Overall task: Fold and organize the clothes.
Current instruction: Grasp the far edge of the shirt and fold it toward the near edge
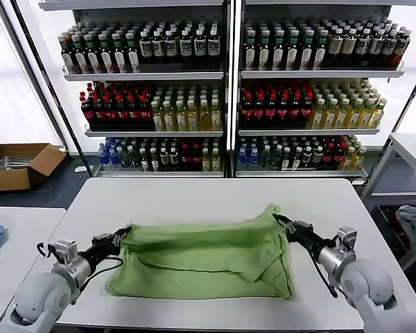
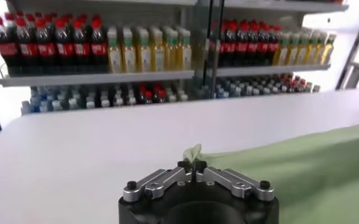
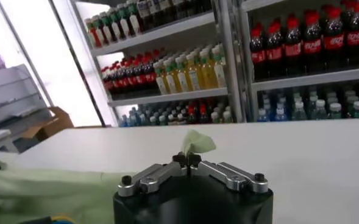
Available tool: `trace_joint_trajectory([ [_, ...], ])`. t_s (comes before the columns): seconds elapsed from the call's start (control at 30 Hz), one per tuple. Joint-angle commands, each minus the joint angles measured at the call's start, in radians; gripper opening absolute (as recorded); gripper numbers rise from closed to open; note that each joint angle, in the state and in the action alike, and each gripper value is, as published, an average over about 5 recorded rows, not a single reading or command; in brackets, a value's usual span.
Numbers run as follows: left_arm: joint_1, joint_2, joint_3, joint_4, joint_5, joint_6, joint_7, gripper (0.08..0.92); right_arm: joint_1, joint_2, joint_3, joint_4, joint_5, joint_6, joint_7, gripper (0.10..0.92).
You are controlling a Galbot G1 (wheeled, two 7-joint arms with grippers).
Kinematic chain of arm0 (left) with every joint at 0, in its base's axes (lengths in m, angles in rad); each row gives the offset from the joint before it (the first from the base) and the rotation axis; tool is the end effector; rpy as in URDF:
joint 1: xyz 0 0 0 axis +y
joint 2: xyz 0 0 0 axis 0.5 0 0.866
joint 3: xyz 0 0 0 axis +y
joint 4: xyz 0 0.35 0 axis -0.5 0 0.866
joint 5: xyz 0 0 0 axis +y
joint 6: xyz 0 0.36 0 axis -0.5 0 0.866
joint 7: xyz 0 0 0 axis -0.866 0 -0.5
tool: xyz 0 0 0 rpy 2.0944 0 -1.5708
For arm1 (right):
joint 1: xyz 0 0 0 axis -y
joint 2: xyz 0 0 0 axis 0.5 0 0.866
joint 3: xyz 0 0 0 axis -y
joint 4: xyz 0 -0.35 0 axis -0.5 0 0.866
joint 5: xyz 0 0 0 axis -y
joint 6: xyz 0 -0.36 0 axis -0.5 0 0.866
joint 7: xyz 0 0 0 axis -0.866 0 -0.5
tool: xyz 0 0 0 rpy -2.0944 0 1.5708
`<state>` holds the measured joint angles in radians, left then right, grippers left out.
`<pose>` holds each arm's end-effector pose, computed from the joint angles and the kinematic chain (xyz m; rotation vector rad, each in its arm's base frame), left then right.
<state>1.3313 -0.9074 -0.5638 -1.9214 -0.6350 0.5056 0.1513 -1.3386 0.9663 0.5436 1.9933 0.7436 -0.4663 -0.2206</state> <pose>0.2766 0.1501 -0.2579 -0.4376 -2.6189 -0.0249 0.2677 -0.1204 -0.2502 0.6568 -2.6594 -0.2153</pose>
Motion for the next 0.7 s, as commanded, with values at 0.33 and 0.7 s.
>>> trace_joint_trajectory([
  [0.33,0.222,-0.024,-0.07,-0.124,0.145,0.006,-0.033,0.121,-0.242,0.006,0.112,0.112,-0.067,0.037,0.027,0.18],
  [0.7,0.271,-0.104,-0.163,-0.149,0.094,-0.11,-0.153,0.453,-0.14,0.069,0.32,-0.058,-0.065,0.29,-0.084,0.5],
])
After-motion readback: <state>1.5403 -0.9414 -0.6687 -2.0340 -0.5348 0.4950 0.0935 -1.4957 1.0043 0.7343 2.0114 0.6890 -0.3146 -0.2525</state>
